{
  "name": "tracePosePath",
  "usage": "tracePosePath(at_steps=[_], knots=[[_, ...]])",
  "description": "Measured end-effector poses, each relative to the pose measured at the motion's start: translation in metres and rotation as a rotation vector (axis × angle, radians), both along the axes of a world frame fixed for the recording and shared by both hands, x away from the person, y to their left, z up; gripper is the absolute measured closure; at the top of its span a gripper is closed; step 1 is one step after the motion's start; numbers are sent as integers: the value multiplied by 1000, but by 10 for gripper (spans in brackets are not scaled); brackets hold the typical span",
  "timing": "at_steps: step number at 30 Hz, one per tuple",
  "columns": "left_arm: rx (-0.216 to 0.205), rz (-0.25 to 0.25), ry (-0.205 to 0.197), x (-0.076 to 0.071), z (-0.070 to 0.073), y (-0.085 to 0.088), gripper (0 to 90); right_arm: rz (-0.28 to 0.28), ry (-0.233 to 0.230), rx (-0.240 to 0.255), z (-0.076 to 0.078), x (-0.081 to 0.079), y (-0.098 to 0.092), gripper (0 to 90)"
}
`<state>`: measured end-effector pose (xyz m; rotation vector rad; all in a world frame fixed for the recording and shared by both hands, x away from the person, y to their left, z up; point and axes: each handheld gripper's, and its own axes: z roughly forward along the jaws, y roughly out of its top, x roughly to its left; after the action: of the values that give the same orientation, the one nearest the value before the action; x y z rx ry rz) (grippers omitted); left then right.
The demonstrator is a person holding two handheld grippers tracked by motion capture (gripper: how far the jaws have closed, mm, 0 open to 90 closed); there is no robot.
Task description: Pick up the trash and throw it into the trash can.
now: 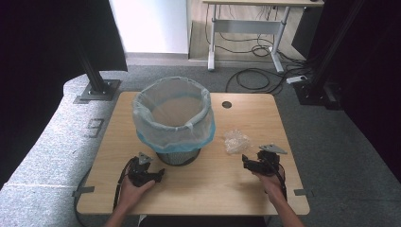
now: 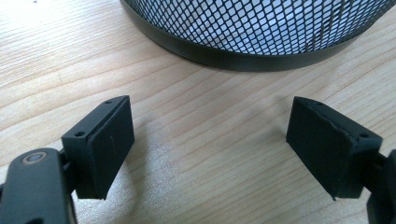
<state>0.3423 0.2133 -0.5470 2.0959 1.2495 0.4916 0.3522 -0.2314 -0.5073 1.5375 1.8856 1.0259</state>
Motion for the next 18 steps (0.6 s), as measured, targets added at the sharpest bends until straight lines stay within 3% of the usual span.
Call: tracePosePath(at_steps=[10,18], knots=[[0,1,1,0,0,0,150,-20,-8,41,0,12,1,117],[-1,-1,1,0,0,0,146,-16,-29,24,-3,20,8,119]])
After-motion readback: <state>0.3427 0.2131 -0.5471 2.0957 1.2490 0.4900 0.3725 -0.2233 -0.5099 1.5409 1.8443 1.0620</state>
